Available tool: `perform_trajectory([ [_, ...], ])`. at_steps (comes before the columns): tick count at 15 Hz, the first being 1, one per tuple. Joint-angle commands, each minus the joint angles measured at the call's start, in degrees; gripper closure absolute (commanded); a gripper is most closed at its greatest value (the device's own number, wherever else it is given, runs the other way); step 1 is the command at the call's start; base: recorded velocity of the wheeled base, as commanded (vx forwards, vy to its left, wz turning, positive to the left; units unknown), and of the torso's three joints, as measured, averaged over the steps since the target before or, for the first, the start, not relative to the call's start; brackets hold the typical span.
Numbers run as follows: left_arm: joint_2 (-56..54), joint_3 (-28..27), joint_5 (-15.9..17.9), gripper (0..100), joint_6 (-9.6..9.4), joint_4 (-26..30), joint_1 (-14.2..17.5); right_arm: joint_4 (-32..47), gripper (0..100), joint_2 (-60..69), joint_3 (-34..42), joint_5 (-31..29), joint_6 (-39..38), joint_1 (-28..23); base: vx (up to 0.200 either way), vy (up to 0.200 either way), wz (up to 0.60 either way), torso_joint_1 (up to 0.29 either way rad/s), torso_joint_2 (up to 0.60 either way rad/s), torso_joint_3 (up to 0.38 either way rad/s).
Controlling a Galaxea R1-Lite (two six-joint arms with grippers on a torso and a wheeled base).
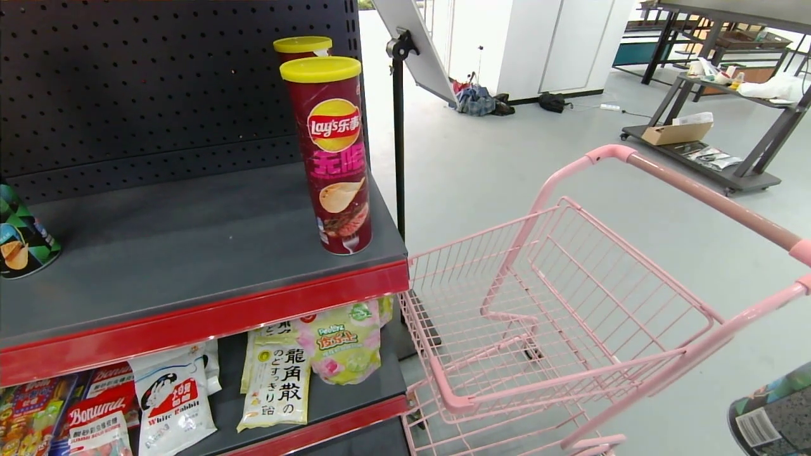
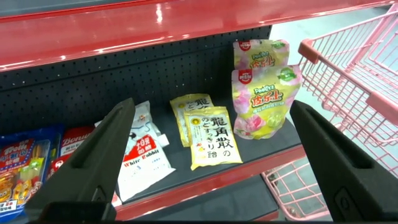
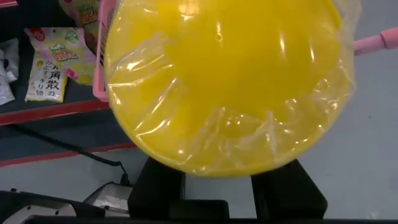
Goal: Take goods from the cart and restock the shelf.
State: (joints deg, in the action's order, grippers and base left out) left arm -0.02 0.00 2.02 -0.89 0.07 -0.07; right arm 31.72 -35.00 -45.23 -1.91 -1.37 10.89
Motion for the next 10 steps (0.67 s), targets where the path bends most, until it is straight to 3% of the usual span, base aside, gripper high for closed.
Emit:
perform_trajectory([
  [1, 0.0, 0.0, 0.0, 0, 0.01, 0.0, 0.0, -0.1, 100, 1.9, 0.7, 0.0, 0.0, -0.1, 0.0, 0.0, 0.0, 0.0, 0.0, 0.0],
  [3, 0.0, 0.0, 0.0, 0, 0.01, 0.0, 0.0, -0.2, 100, 1.8, 0.6, 0.0, 0.2, -0.1, 0.0, 0.0, 0.0, 0.102, -0.29, -0.193],
  [10, 0.0, 0.0, 0.0, 0, 0.01, 0.0, 0.0, -0.5, 100, 1.1, 0.6, 0.1, 1.8, 0.2, 0.0, 0.0, 0.0, 0.196, -0.53, -0.327],
])
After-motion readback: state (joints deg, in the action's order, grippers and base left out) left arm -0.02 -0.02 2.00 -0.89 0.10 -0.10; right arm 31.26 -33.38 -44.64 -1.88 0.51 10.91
